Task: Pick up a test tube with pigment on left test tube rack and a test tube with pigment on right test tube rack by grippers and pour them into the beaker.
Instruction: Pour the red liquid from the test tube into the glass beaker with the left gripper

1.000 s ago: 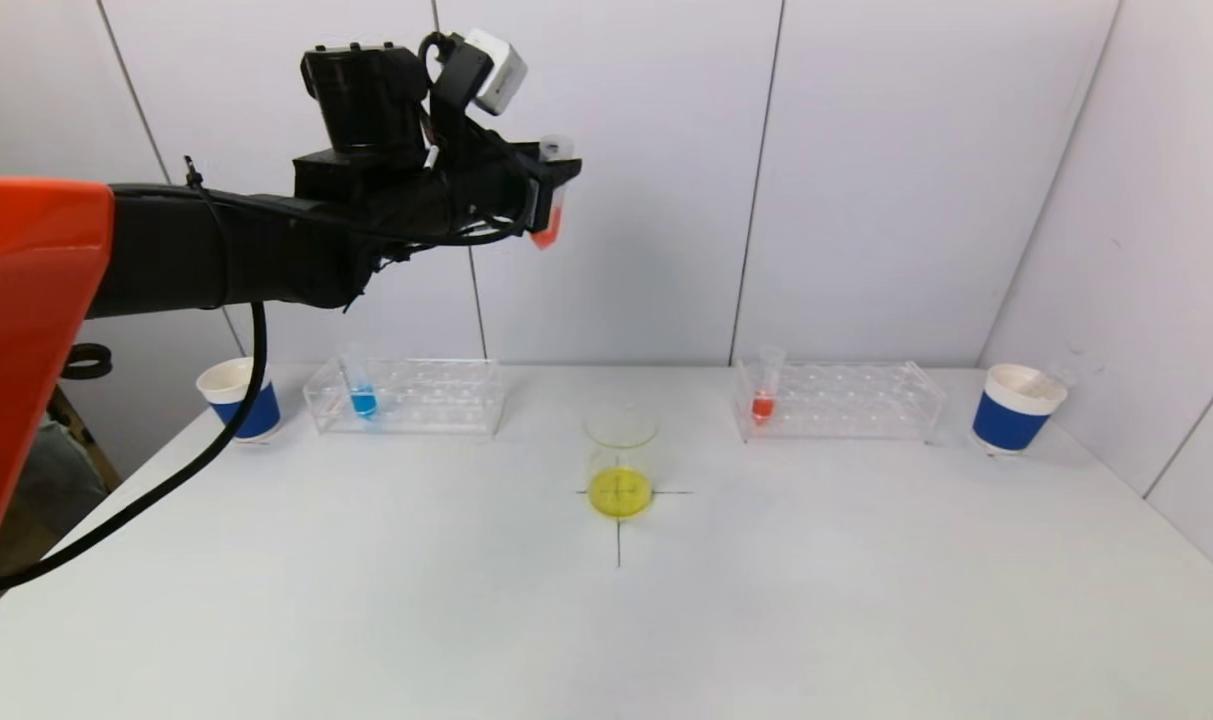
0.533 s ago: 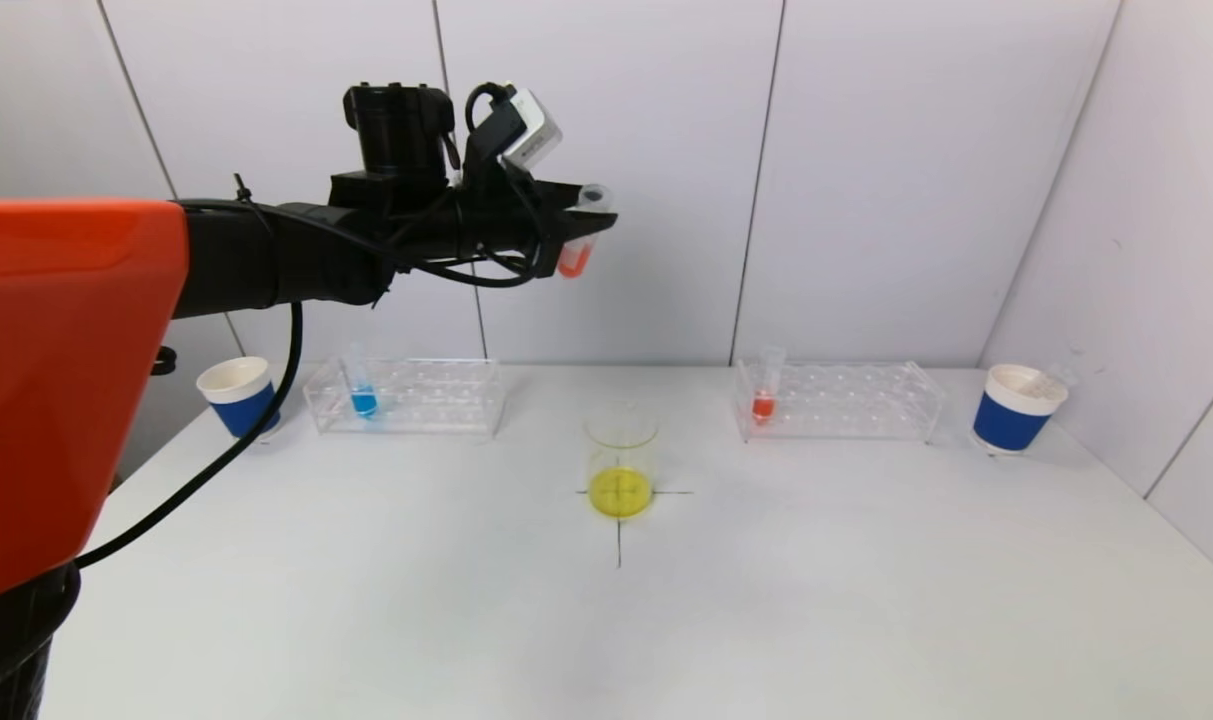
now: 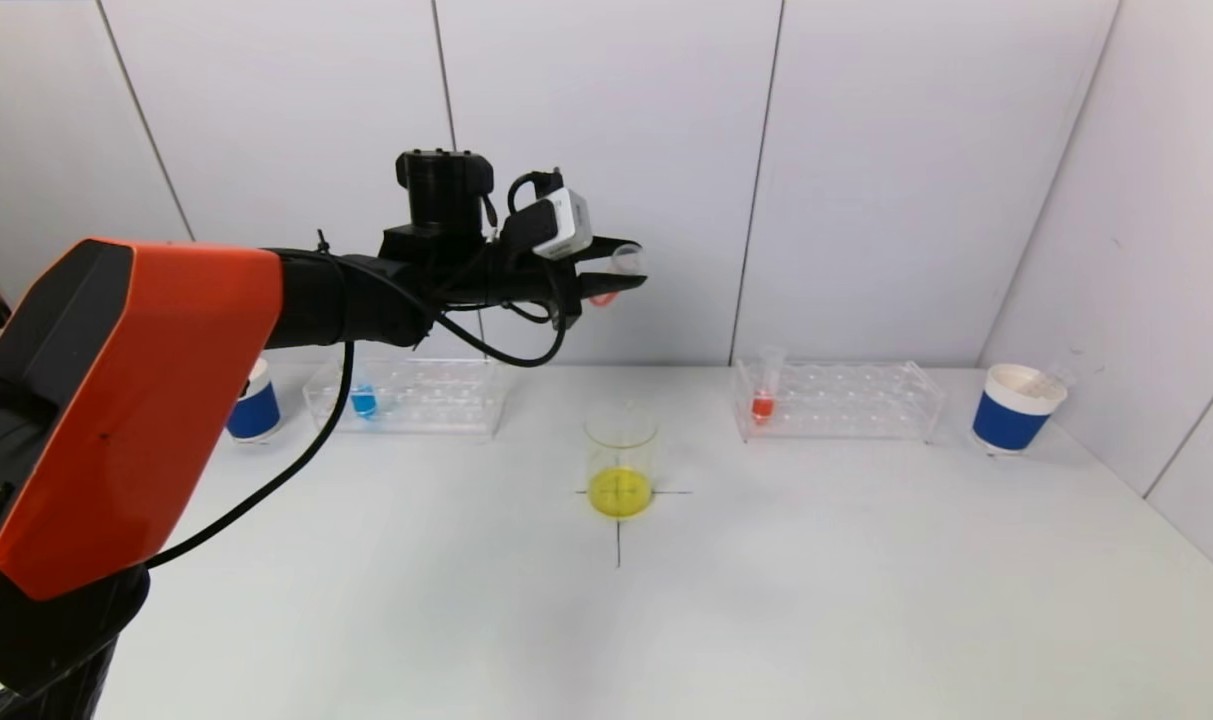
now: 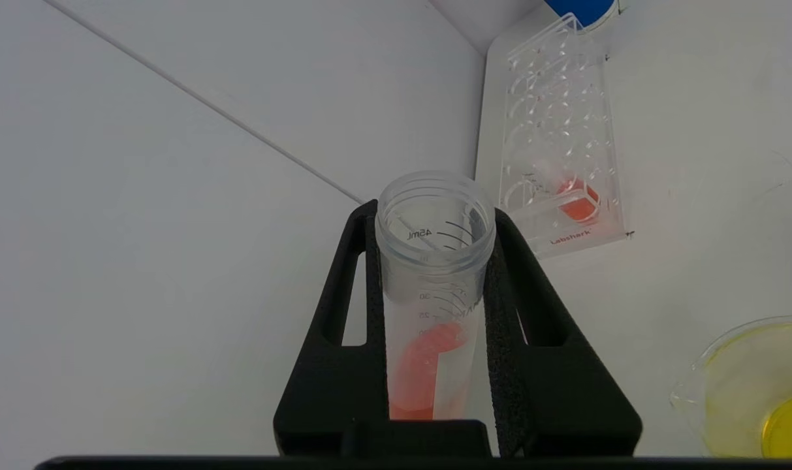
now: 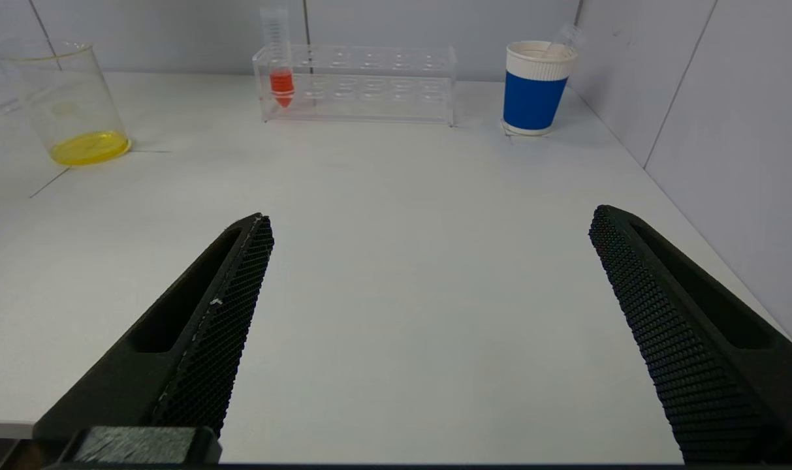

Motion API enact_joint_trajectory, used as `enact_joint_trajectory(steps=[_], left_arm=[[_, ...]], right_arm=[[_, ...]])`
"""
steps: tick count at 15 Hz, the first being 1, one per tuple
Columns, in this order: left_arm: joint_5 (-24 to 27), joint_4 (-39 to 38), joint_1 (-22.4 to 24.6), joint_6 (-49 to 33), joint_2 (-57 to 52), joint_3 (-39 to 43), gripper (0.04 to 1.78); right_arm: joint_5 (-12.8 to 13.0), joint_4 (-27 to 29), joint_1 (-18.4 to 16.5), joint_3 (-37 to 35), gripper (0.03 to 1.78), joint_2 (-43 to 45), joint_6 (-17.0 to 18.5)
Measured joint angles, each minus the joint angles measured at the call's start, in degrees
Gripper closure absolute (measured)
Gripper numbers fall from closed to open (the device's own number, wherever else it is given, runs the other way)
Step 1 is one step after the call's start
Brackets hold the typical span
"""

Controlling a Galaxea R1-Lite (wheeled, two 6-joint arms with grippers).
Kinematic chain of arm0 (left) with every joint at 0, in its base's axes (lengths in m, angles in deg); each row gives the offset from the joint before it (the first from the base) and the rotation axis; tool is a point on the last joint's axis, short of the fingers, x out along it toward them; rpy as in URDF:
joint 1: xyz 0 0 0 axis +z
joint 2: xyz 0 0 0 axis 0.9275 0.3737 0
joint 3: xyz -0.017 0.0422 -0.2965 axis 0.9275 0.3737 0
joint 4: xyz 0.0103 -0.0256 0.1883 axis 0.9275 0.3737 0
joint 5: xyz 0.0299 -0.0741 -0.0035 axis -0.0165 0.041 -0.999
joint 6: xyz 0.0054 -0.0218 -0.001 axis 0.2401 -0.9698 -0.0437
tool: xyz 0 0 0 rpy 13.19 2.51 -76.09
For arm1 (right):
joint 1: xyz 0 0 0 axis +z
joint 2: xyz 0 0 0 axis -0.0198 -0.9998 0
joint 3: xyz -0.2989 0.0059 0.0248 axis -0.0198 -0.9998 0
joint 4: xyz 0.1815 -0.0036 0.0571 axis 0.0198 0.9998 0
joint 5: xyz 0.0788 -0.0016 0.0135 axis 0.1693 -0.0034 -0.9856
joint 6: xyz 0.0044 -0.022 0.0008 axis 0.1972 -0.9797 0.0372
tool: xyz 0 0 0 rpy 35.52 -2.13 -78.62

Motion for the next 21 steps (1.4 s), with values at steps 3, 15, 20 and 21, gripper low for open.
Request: enact_joint_trajectory(steps=[3, 15, 20, 21], left_arm=[[0.9, -4.96, 0.24, 0.37, 1.88, 1.0, 1.38], [7.55, -22.86, 2.54, 5.07, 3.19, 12.85, 1.38], [7.8, -22.88, 2.67, 10.89, 2.9, 13.45, 1.38], [8.05, -22.88, 2.65, 11.97, 2.73, 13.89, 1.38]], right_arm=[[0.0, 0.0, 0.0, 0.0, 0.05, 0.0, 0.0], [-0.02, 0.02, 0.0, 0.0, 0.05, 0.0, 0.0], [-0.02, 0.0, 0.0, 0.0, 0.05, 0.0, 0.0], [0.0, 0.02, 0.0, 0.0, 0.05, 0.0, 0.0]])
